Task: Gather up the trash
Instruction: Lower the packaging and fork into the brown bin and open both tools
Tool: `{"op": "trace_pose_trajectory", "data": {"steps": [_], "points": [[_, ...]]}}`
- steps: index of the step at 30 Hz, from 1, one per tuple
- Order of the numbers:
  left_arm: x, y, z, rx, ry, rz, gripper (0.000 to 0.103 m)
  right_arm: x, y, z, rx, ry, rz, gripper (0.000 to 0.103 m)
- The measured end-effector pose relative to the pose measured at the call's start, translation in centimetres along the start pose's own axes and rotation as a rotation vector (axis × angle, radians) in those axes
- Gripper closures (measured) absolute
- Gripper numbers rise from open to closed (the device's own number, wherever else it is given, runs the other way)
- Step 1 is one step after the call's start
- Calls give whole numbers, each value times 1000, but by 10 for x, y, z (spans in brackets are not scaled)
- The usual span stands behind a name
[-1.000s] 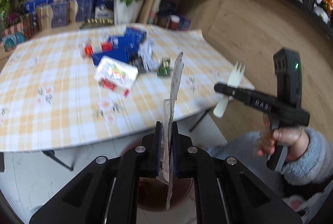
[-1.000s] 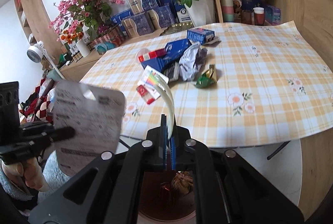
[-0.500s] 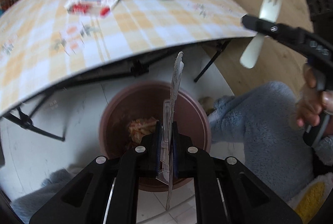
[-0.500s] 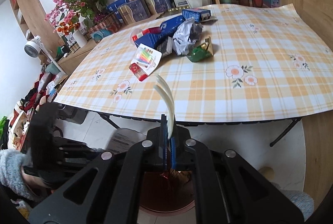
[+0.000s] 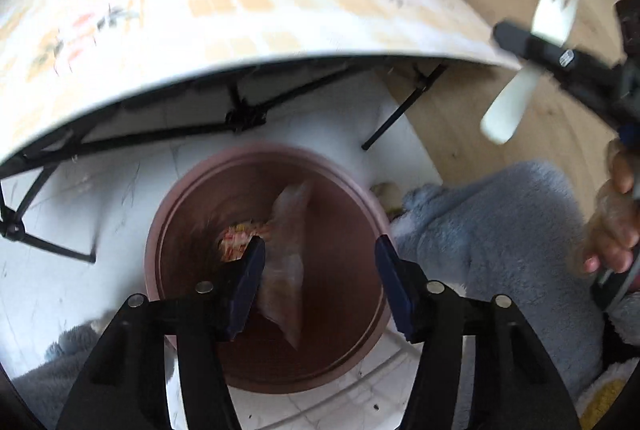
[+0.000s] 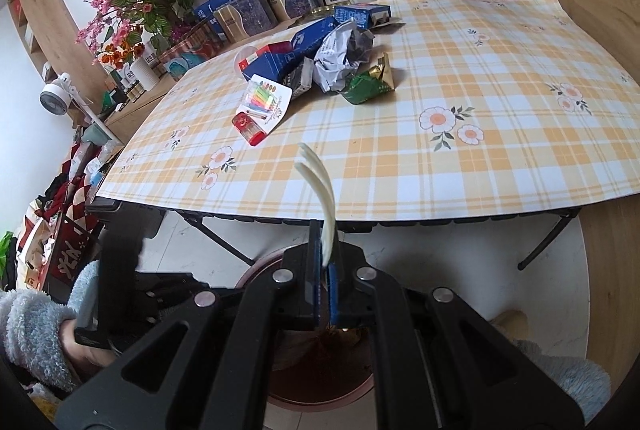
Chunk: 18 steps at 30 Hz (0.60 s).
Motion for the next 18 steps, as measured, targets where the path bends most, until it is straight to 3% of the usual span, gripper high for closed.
{"op": "trace_pose_trajectory", "data": {"steps": [4,11,18], "points": [[1,30,10,-82,-9,47,36,2,-2,-5,12,4,5,96],[3,117,26,-315,-66,192,16,15,-16,-25,66,29,25,96],[27,184,20,-467,-57,370,7,36,-37,-48,132,58,69,96]]}}
Point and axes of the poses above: each gripper's, at about its wrist camera, not at the fingertips, and y roughly against the way its jaws point, x to its left, z to its top, the point moved 5 cm from there along -y, roughly the way its jaws point, and after that the axes turned 14 degrees about -z, right-handed, at the moved point
